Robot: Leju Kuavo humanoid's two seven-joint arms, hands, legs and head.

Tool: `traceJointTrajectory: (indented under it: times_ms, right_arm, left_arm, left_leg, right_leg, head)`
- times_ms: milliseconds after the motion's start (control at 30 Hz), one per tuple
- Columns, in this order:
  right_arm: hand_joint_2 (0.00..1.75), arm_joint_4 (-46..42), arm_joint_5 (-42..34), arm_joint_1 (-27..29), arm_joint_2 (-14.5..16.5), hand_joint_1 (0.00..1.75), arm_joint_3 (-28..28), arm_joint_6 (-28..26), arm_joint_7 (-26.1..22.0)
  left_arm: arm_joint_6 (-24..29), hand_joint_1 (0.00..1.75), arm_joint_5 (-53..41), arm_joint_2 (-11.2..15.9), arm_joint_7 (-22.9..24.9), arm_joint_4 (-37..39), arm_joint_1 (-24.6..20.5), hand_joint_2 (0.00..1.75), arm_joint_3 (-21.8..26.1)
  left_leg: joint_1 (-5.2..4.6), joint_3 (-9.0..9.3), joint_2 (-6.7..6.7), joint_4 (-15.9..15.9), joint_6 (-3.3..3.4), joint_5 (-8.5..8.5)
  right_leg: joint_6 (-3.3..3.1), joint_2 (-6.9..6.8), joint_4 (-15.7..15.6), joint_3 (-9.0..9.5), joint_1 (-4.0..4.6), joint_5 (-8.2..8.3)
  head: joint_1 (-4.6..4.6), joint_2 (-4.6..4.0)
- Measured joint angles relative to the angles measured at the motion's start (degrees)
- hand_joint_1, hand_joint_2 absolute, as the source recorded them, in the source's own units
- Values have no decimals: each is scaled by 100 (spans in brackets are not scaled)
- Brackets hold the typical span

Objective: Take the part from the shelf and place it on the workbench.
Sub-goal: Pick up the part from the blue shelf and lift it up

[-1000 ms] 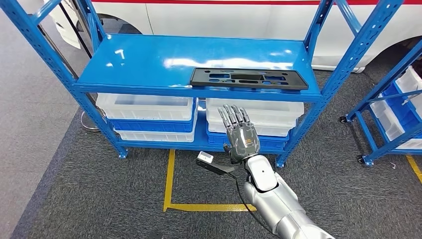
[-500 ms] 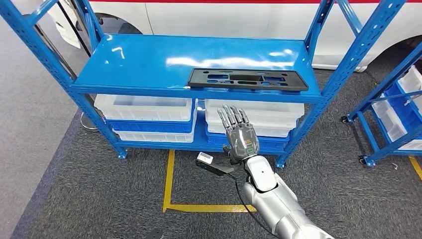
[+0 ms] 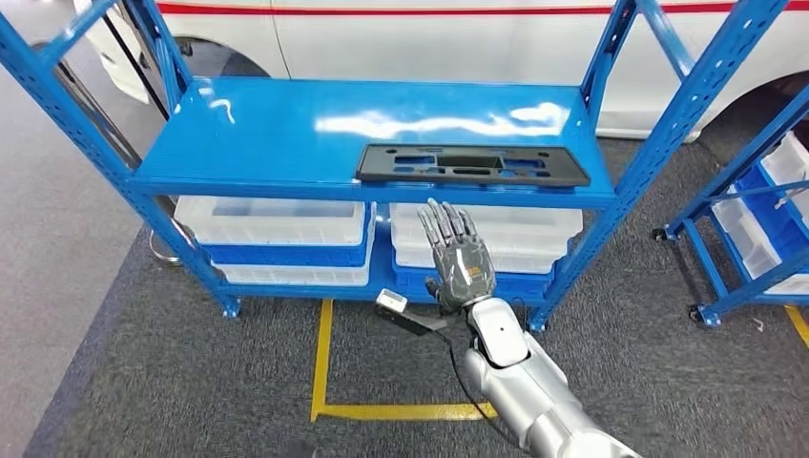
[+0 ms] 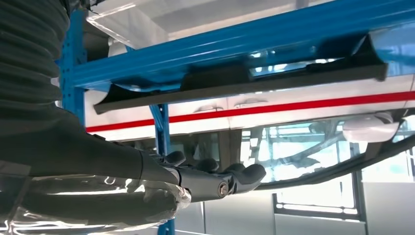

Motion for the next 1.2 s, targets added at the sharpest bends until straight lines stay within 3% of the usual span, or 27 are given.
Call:
traceJointTrajectory:
  times_ms: [67,133,167,233,267,300,333,400,433,500,600,667,700,767,800,833,900,933,1000,1100,1167,1200]
  right_arm:
    - [175,-2,12,-12,2,0,0,-2,35]
    - [175,-4,43,-44,8,0,0,-5,84]
    - [175,-5,59,-61,13,0,0,-7,99]
    - [175,-2,79,-76,18,0,0,-8,104]
    - [175,4,82,-71,18,0,0,-8,108]
    - [175,14,84,-65,18,0,0,-8,116]
    - [175,25,80,-64,18,0,0,-8,128]
    - [175,49,68,-77,18,0,0,-7,157]
    - [175,64,60,-86,19,0,0,-7,169]
    - [175,99,45,-103,21,0,0,-7,187]
    - [175,136,10,-118,32,0,0,-9,206]
    - [175,155,-1,-140,46,0,0,-10,209]
    - [175,168,-1,-148,50,0,0,-9,209]
    - [175,199,-1,-143,55,0,0,-8,207]
    - [175,215,-1,-134,55,0,0,-8,206]
    - [175,228,-1,-127,55,0,0,-8,207]
    - [175,239,-1,-126,56,0,0,-8,207]
    - [175,242,-1,-132,57,0,0,-8,207]
    - [175,251,-1,-140,62,0,0,-9,207]
    - [175,258,-5,-145,70,0,0,-14,206]
    - [175,262,-11,-163,73,0,0,-15,220]
    - [175,269,-14,-169,72,0,0,-15,246]
  left_arm:
    - [-1,0,-4,0,5,0,0,0,0]
    - [-1,0,-19,-1,13,0,3,0,0]
    - [-1,0,-30,-1,15,0,-2,0,0]
    - [0,0,-47,-1,15,0,-12,0,0]
    - [3,0,-50,-1,16,0,-10,0,0]
    - [7,0,-51,-1,19,0,-5,0,0]
    - [11,0,-52,-1,23,0,0,0,0]
    - [16,0,-56,-8,31,0,2,0,0]
    - [20,0,-59,-15,33,0,-2,0,1]
    - [26,0,-71,-29,34,0,-11,0,2]
    - [39,0,-99,-27,34,0,-18,0,1]
    - [50,0,-111,-23,33,0,-24,0,0]
    - [55,0,-113,-22,32,0,-27,0,1]
    - [65,0,-114,-17,33,0,-19,0,1]
    - [70,0,-114,-13,33,0,-9,0,2]
    - [74,0,-114,-10,34,0,1,0,1]
    - [78,0,-114,-6,34,0,11,0,1]
    - [79,0,-114,-8,34,1,10,0,0]
    - [80,0,-114,-10,34,2,-5,0,1]
    - [79,0,-114,-9,34,2,3,0,2]
    - [78,0,-114,-10,33,2,4,0,2]
    - [77,0,-114,-10,32,2,-2,0,2]
  left_leg:
    - [4,25,-8,-42,89,-23]
    - [8,71,-13,-65,165,-47]
    - [3,94,-12,-71,200,-66]
    - [-27,131,-12,-68,258,-111]
    - [-46,158,-17,-67,276,-136]
    - [-69,196,-24,-67,292,-166]
    - [-93,247,-32,-67,303,-201]
    - [-137,362,-46,-76,311,-279]
    - [-151,399,-51,-79,304,-310]
    - [-153,418,-49,-93,267,-347]
    - [-162,445,-22,-101,193,-412]
    - [-144,292,-15,252,122,-595]
    - [-115,101,-16,606,79,-733]
    - [-43,-349,-14,1307,-7,-921]
    - [-6,-476,-13,1425,-49,-858]
    - [27,-489,-11,1318,-87,-678]
    - [82,-244,3,613,-154,-177]
    - [84,-108,8,281,-160,-38]
    - [68,3,7,9,-94,-14]
    - [52,21,-7,-9,69,-66]
    - [61,72,-8,-36,157,-90]
    - [58,92,-8,-39,191,-109]
  right_leg:
    - [61,-7,-12,10,-4,-26]
    - [105,-17,248,-105,-17,-167]
    - [117,-21,546,-267,-20,-290]
    - [115,-24,1346,-761,-6,-527]
    - [101,-24,1603,-965,6,-531]
    - [72,-23,1682,-1087,25,-430]
    - [25,-22,1535,-1094,49,-218]
    - [-136,-18,817,-866,125,312]
    - [-212,-21,487,-740,159,475]
    - [-307,-27,168,-600,210,502]
    - [-316,-25,-33,-465,161,465]
    - [-309,-29,-154,-338,95,460]
    - [-310,-29,-174,-301,87,442]
    - [-291,-29,-166,-256,70,388]
    - [-269,-25,-152,-228,57,353]
    - [-241,-21,-133,-195,39,312]
    - [-162,-12,-71,-124,0,209]
    - [-118,-9,-28,-114,-2,160]
    - [-42,-6,24,-135,17,104]
    - [36,-14,66,-146,13,48]
    - [79,-19,412,-302,-4,-131]
    - [90,-21,759,-486,-7,-274]
  head:
    - [2,0]
    - [6,0]
    - [8,0]
    - [9,0]
    - [9,0]
    - [9,0]
    - [9,0]
    - [3,0]
    - [-6,0]
    - [-19,0]
    - [-21,0]
    - [-37,0]
    - [-45,0]
    - [-48,0]
    - [-49,0]
    - [-49,0]
    - [-48,0]
    - [-58,0]
    - [-68,0]
    - [-69,0]
    - [-65,0]
    - [-62,0]
